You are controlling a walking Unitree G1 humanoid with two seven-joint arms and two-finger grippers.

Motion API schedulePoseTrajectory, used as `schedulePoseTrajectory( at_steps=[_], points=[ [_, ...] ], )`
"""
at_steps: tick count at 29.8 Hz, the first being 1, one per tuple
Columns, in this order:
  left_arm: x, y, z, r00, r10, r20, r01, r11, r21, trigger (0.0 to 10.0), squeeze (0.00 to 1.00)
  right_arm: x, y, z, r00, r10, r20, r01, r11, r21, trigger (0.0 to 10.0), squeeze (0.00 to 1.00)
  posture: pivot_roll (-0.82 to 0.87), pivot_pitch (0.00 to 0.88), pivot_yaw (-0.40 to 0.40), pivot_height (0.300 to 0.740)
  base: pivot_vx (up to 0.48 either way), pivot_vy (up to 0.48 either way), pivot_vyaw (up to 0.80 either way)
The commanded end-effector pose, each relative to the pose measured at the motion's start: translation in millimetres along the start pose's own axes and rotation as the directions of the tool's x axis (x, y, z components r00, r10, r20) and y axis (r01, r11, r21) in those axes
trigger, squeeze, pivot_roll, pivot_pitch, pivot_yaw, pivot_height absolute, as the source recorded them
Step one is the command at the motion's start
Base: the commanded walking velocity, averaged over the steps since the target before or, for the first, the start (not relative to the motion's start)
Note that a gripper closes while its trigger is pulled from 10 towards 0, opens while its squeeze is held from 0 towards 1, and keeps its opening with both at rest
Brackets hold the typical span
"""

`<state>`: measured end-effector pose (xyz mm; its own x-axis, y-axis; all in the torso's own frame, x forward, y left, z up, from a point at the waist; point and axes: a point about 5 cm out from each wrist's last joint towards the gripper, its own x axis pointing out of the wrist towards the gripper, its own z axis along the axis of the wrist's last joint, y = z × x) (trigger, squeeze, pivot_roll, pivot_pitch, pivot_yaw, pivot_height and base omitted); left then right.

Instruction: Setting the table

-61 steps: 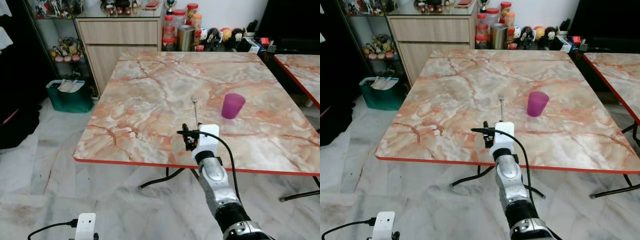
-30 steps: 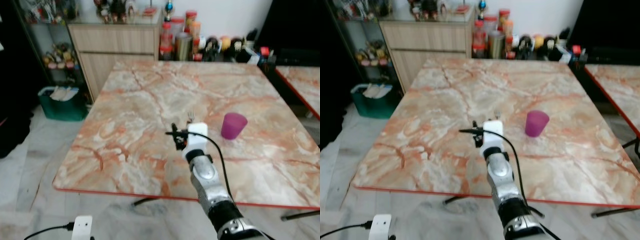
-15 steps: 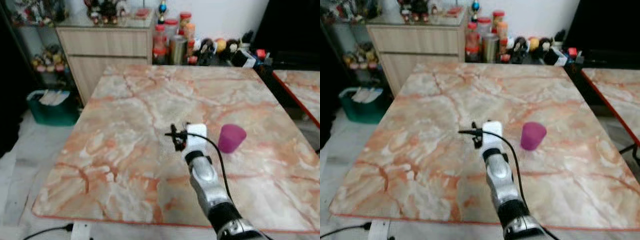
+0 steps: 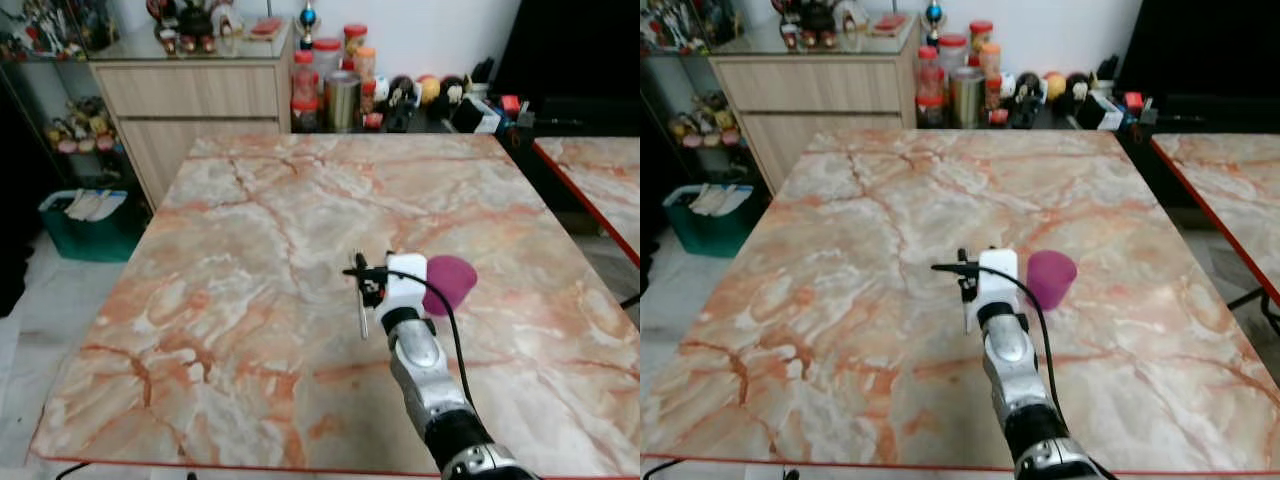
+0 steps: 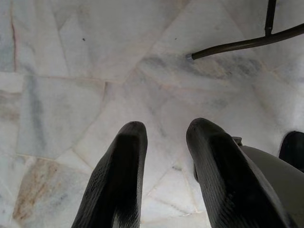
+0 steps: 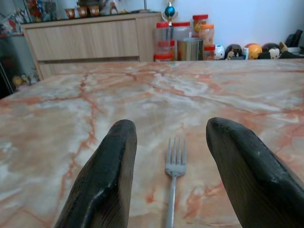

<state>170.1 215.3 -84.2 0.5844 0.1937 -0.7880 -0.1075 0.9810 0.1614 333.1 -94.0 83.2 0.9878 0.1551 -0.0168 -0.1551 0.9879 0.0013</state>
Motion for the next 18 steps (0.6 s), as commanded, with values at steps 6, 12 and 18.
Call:
schedulePoseTrajectory(
  at_steps=[6,12,18],
  points=[
    [-0.8,1.3,-5,1.0,-0.004,-0.019,0.004,1.0,0.021,10.0,0.0,7.6,-2.6,7,0.999,-0.032,0.0,0.032,0.999,-0.011,10.0,0.02,0.04,0.0,0.018,0.74,0.0,0.0,0.0],
    [-1.2,0.3,-6,1.0,-0.007,-0.022,0.007,1.0,0.026,10.0,0.0,15.3,-2.8,13,1.0,-0.013,-0.003,0.013,0.999,-0.034,10.0,0.0,0.03,0.0,0.015,0.74,0.0,0.0,0.0],
    [-2.4,-2.3,-10,0.999,-0.015,-0.03,0.016,0.999,0.031,10.0,0.0,27.8,-3.4,23,1.0,-0.017,-0.025,0.016,1.0,-0.022,10.0,0.0,0.03,0.0,0.011,0.74,0.0,0.0,0.0]
  ],
)
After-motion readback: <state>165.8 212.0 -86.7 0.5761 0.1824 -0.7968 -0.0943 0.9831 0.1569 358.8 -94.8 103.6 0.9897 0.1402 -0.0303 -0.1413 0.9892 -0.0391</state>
